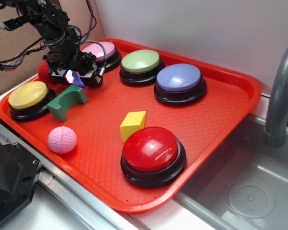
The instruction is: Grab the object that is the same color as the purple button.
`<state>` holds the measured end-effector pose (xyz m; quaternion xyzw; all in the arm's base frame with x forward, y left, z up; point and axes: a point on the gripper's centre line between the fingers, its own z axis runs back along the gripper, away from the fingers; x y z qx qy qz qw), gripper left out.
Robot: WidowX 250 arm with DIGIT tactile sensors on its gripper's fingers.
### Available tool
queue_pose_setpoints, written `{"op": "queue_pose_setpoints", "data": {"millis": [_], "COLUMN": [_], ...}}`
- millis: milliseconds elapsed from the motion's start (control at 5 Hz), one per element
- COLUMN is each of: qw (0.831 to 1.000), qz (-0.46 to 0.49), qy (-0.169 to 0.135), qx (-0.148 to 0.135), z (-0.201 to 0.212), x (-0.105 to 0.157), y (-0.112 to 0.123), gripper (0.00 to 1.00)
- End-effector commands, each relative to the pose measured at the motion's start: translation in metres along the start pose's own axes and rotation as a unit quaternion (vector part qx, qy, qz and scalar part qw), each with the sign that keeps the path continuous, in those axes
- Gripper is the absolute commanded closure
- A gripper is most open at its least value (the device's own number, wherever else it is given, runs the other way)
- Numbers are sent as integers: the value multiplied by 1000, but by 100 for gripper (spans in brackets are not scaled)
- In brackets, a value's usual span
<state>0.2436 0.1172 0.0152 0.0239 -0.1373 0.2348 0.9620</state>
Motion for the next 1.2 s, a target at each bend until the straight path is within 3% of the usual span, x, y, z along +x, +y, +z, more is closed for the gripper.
{"op": "queue_pose_setpoints", "data": {"millis": [0, 200, 400, 600, 800, 1000], "qw": [999, 998, 995, 990, 989, 987], "qz": [-47, -57, -88, -108, -123, -137], "qy": [3, 7, 28, 51, 35, 48], "qx": [-27, -32, -46, -68, -71, -64], "z": [45, 87, 123, 157, 172, 169], "x": [6, -2, -21, -39, -53, -58], "y": [-14, -38, -69, -87, -88, -85], "gripper": [100, 100, 100, 100, 100, 100]}}
